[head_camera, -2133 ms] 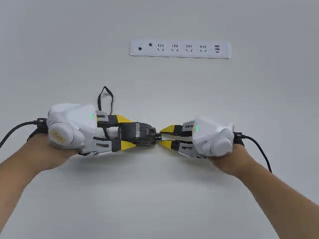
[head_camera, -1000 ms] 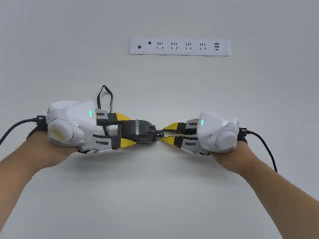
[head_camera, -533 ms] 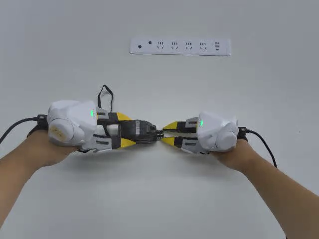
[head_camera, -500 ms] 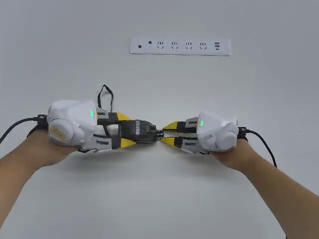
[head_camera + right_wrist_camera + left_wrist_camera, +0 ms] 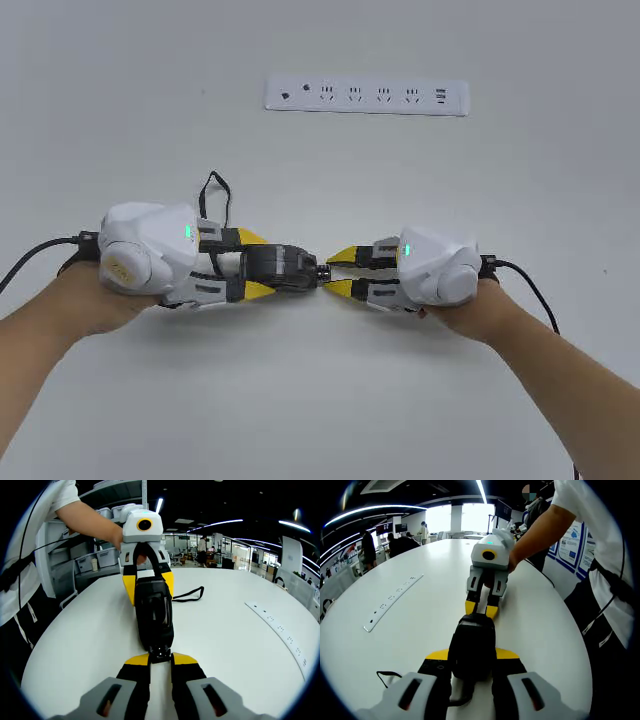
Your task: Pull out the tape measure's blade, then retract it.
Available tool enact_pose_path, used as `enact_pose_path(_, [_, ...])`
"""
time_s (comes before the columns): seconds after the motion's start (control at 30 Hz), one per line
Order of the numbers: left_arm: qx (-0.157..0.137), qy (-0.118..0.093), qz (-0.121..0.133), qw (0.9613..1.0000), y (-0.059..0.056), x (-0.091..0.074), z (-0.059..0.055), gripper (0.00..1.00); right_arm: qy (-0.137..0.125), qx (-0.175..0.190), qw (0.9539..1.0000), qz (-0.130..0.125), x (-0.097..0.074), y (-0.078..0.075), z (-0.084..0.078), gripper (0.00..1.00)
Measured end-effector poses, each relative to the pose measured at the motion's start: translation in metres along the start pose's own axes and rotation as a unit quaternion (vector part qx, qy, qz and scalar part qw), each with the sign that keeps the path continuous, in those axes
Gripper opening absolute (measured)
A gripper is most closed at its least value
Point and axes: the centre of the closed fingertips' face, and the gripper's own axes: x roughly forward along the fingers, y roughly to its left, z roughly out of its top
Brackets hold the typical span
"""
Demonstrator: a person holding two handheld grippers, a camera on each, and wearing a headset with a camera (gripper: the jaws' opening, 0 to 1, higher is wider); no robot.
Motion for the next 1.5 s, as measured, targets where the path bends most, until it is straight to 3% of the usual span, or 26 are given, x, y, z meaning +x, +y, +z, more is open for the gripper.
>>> enact_pose_path(0.2, [0.004, 0.002, -0.002, 1.0000, 0.000, 0.000, 0.000, 0.26, 0.006, -0.014, 0.9998, 0.012, 0.005, 0.002, 0.000, 0.14])
enact_pose_path(0.57, [0.004, 0.000, -0.004, 1.0000, 0.000, 0.000, -0.001, 0.26, 0.000, -0.021, 0.9997, 0.010, 0.004, 0.003, -0.001, 0.10])
enact_pose_path(0.73, [0.006, -0.001, -0.006, 1.0000, 0.000, 0.000, -0.001, 0.26, -0.001, -0.003, 0.9999, 0.011, 0.003, 0.002, -0.001, 0.09])
enact_pose_path(1.5, [0.012, 0.005, -0.015, 0.9998, -0.002, 0.001, 0.000, 0.25, -0.001, 0.010, 0.9999, 0.009, -0.008, 0.005, -0.007, 0.09])
